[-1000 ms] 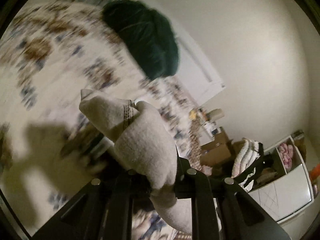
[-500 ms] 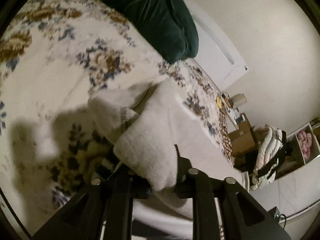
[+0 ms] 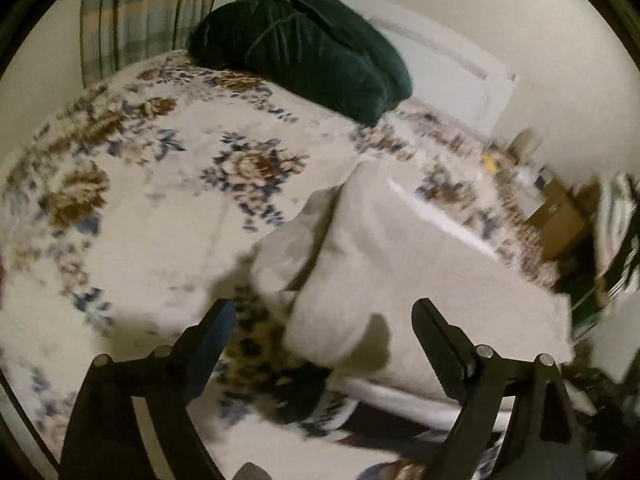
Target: Fold small clothes
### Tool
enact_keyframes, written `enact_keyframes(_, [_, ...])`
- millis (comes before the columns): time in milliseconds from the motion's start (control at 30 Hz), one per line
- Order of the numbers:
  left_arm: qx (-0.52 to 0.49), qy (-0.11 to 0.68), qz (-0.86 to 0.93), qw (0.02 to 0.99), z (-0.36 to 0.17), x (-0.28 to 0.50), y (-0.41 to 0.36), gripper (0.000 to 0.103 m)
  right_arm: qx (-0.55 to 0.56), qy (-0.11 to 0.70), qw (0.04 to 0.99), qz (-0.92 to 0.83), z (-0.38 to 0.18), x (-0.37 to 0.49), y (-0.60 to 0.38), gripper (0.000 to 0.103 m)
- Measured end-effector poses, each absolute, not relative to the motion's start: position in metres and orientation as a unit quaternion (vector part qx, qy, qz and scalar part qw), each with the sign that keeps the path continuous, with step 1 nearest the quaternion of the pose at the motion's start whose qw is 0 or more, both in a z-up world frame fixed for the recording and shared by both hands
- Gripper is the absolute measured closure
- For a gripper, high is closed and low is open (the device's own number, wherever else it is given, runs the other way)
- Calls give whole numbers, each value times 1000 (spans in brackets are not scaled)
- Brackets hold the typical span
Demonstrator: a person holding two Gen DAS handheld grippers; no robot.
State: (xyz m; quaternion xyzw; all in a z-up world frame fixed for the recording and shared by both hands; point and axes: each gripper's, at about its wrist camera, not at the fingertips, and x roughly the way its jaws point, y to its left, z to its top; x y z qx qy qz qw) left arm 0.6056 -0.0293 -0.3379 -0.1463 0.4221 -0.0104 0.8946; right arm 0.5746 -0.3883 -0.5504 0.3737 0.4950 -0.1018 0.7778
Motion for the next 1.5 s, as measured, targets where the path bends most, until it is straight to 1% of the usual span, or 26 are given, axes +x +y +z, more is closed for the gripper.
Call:
enact_keyframes(33, [-133, 426, -4, 895, -335, 604, -30, 13, 356, 499, 782, -111, -544, 574, -386, 36])
enact_keyframes(67, [-121, 426, -4, 896, -330, 600, -33, 13, 331, 501, 790, -124, -536, 572, -383, 31])
enact_keyframes(133, [-92, 425, -5, 901, -321, 591, -38, 13, 268, 501, 812, -138, -510, 567, -368, 12])
enact_keyframes(200, [-64, 424, -9, 903, -309, 579, -46, 13, 193, 502, 831, -145, -484, 558, -345, 2])
enact_keyframes(333, [-14, 425, -13, 905, -284, 550, -57, 13, 130, 505, 840, -149, -446, 531, -311, 2])
enact_keyframes(533, [6, 414, -30, 910, -233, 510, -61, 13, 77, 490, 854, -158, -382, 488, -279, 1])
enact_keyframes(800, [13, 393, -49, 918, -166, 458, -61, 13, 53, 455, 874, -159, -280, 439, -256, 1])
enact_keyframes(1133, [18, 364, -61, 929, -87, 367, -51, 13, 30, 418, 897, -139, -155, 342, -220, 1])
enact_keyframes(1367, [20, 341, -57, 938, -48, 308, -42, 13, 32, 392, 911, -124, -75, 269, -203, 1])
enact_keyframes(1500, [21, 332, -60, 941, -34, 283, -42, 13, 34, 381, 917, -113, -41, 240, -197, 1])
